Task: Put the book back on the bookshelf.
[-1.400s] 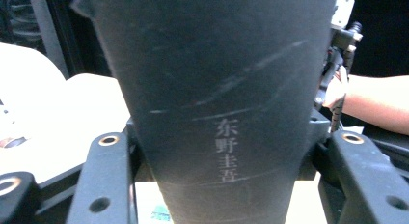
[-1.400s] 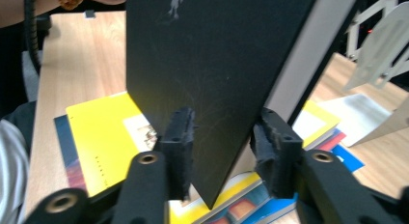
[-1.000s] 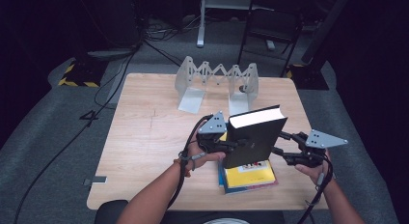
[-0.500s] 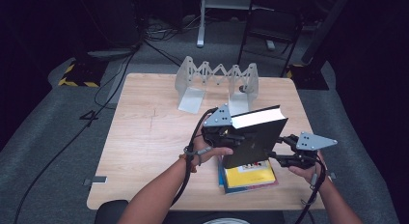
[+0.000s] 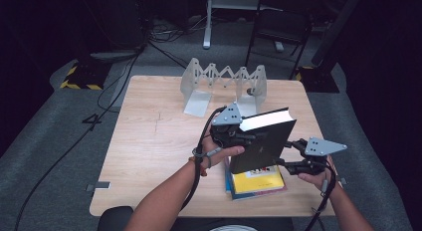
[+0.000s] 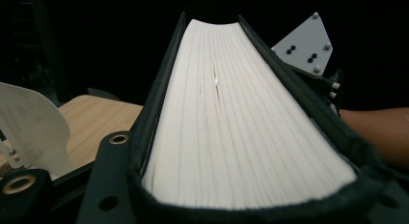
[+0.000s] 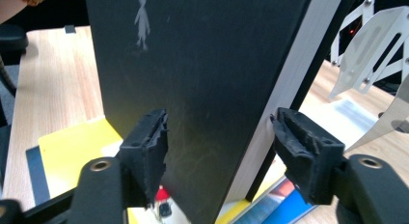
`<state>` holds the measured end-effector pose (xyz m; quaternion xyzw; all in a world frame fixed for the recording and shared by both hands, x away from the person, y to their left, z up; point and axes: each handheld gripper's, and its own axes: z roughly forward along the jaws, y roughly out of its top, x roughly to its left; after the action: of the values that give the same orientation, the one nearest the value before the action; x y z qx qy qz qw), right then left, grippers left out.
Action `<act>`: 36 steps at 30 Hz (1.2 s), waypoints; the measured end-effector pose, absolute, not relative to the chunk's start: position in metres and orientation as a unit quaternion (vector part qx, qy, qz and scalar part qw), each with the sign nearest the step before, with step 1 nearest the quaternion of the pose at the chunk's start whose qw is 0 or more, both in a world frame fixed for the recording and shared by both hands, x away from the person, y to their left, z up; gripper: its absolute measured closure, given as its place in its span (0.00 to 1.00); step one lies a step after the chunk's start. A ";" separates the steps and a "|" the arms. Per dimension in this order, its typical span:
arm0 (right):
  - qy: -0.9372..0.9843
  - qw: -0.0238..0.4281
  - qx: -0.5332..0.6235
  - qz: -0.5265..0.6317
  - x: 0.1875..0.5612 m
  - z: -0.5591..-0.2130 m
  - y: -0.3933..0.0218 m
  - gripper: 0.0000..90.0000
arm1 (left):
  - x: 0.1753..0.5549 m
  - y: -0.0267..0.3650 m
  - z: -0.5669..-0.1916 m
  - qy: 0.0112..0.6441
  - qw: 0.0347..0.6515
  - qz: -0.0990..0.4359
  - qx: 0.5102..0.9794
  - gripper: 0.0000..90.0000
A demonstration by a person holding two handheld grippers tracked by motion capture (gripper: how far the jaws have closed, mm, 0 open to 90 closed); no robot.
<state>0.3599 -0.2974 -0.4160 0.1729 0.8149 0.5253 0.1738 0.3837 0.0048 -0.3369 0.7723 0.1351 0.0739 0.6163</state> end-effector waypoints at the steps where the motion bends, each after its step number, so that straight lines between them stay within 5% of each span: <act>1: 0.816 0.172 0.175 0.523 0.360 -0.417 -0.300 0.38 | 0.382 0.005 -0.337 0.138 0.617 0.077 0.771 0.55; 19: 0.796 0.191 0.351 0.455 0.396 -0.451 -0.381 0.31 | 0.375 0.022 -0.317 0.161 0.602 0.147 0.768 0.58; 36: 0.811 0.173 0.382 0.409 0.410 -0.475 -0.383 0.24 | 0.387 0.099 -0.308 0.247 0.582 0.237 0.737 0.58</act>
<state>0.4102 -0.3830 -0.4750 0.3815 0.8107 0.4092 0.1726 0.3870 0.0988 -0.3078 0.7372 0.2474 0.2366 0.5825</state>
